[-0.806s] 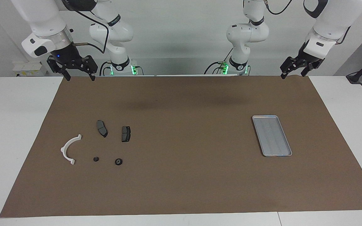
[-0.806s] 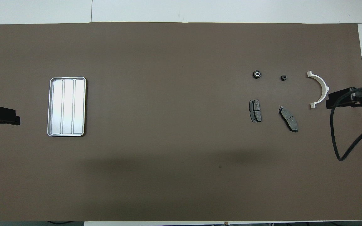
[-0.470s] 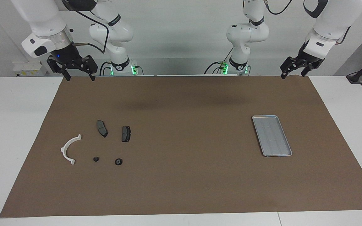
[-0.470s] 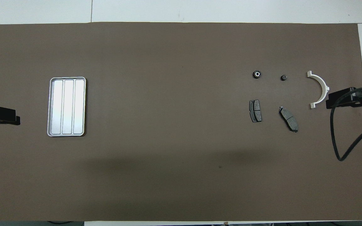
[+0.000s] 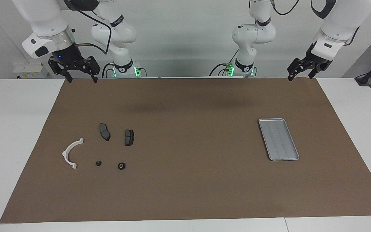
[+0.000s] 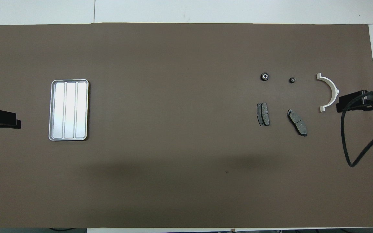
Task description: Pick bearing gear from pile to tray
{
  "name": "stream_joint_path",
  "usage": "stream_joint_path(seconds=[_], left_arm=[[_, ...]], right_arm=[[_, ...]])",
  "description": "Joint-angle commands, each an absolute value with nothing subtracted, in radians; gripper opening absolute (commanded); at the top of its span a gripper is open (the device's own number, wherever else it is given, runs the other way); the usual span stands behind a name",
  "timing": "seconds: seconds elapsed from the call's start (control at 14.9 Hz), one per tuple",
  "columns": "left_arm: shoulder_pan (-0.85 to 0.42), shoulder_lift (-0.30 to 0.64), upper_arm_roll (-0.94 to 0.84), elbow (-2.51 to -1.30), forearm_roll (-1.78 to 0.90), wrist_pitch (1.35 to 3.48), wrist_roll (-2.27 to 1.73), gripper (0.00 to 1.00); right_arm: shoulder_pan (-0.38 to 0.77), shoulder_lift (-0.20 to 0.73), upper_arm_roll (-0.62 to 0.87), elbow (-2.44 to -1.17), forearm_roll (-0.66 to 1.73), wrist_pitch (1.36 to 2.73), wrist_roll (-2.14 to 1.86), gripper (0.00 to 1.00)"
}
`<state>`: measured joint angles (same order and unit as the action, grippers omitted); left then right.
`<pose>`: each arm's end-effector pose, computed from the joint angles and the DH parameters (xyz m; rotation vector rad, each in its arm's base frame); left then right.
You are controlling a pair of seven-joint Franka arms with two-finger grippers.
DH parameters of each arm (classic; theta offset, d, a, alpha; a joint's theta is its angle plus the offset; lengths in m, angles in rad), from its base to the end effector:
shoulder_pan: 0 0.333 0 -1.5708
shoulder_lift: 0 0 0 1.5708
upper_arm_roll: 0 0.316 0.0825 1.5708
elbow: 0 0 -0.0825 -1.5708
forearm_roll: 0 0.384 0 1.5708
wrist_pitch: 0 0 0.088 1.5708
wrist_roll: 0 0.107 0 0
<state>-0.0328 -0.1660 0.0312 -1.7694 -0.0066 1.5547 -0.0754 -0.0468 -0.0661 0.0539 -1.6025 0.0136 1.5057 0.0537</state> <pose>0.4983 -0.0003 0.6170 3.1287 0.1147 -0.0770 0.5271 0.0063 0.6397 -3.1313 0.0722 0.0487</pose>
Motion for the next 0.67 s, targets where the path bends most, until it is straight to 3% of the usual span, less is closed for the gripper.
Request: stream_joint_path(seconds=[0.0, 0.6], left_arm=[[-0.038, -0.173, 0.038, -1.773, -0.02, 1.563, -0.063, 1.0], [-0.037, -0.173, 0.038, -1.773, -0.02, 1.563, -0.063, 1.0]], right_arm=[[-0.06, -0.081, 0.061, -1.615, 0.032, 1.523, 0.031, 1.0], [-0.066, -0.087, 0.061, -1.615, 0.031, 1.525, 0.026, 1.0]])
